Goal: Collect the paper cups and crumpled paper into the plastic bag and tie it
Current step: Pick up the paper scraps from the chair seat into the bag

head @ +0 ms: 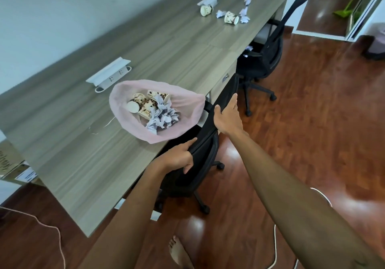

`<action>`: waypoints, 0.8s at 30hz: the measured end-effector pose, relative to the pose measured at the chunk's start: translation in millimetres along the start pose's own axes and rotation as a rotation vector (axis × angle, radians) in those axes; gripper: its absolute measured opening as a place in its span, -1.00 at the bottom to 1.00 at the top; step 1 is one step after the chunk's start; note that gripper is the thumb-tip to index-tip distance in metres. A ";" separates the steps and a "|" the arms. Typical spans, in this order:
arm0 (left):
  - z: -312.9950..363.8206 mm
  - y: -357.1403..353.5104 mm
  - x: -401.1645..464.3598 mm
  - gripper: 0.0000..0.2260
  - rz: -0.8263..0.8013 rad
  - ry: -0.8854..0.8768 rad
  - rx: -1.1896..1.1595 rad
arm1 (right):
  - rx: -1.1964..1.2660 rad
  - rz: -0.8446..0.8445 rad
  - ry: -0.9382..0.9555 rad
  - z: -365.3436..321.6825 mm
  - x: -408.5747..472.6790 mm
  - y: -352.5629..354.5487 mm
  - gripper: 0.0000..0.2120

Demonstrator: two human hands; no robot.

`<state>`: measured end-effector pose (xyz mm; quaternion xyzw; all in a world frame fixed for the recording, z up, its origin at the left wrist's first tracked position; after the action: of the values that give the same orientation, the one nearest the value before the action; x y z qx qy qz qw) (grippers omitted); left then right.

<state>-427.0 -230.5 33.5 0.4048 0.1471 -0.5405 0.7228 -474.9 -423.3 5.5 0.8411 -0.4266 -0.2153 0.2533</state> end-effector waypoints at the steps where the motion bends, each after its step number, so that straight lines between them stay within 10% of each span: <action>1: -3.0 8.4 -0.8 -0.10 0.009 0.002 0.006 | 0.000 -0.005 0.009 -5.7 1.4 -6.2 -0.26; 24: -53.6 87.5 27.3 -0.05 -0.176 -0.122 0.109 | -0.139 0.180 0.039 -51.7 10.4 -48.7 -0.31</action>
<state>-326.0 -201.0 19.4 0.3954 0.1082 -0.6325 0.6572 -409.8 -394.6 14.6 0.7839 -0.4794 -0.2042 0.3376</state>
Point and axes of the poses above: each hand's wrist, its own x-axis towards the middle knuckle, its own y-axis out of the back of the hand, z = x × y, the point moved 3 cm from there along x, towards the middle knuckle, and after that the axes turned 1 degree about x, right-handed, at the moved point
